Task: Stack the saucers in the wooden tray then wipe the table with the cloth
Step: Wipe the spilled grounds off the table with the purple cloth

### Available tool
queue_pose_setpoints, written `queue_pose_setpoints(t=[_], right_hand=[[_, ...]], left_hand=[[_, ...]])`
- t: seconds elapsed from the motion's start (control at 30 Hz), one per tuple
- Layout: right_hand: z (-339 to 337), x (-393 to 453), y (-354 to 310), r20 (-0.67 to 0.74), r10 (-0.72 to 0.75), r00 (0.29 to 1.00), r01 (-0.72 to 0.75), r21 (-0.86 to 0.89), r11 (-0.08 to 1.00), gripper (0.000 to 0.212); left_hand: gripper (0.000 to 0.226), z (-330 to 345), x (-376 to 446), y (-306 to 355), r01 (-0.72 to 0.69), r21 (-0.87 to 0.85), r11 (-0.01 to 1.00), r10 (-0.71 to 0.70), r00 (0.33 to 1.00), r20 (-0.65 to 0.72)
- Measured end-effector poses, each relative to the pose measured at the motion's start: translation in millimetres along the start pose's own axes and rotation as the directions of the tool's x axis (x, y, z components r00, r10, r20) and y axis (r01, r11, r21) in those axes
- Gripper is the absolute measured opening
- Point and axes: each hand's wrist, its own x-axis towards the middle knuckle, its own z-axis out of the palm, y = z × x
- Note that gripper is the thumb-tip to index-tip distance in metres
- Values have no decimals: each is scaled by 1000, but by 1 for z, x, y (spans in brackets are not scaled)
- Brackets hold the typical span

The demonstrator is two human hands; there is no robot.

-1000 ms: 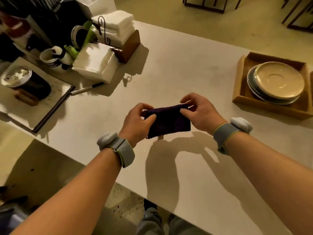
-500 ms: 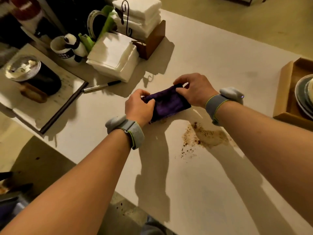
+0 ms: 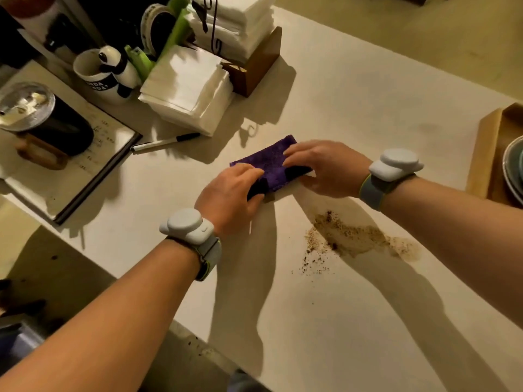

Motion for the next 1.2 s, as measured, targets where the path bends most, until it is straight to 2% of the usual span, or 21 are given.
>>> queue_pose_setpoints(t=[0.1, 0.4, 0.53, 0.67, 0.9, 1.2], right_hand=[[2, -2, 3, 78, -60, 995, 66, -80, 995, 45], [8, 23, 11, 100, -191, 977, 211, -267, 940, 31], [7, 28, 16, 112, -203, 973, 227, -276, 934, 26], [15, 16, 27, 93, -207, 974, 222, -189, 957, 34], [8, 6, 28, 130, -191, 973, 202, -83, 976, 66], [14, -49, 42, 231, -300, 925, 312, -16, 950, 70]], left_hand=[[48, 3, 0, 3, -11, 61, 998, 6, 996, 86], [27, 10, 9, 13, 22, 255, 967, -32, 999, 37], [21, 9, 21, 11, -82, 359, 930, 65, 996, 57], [30, 14, 20, 13, -155, 278, 948, 123, 984, 126], [48, 17, 6, 31, -91, 207, 974, 54, 983, 177], [52, 56, -44, 105, 11, 233, 972, -49, 986, 158]])
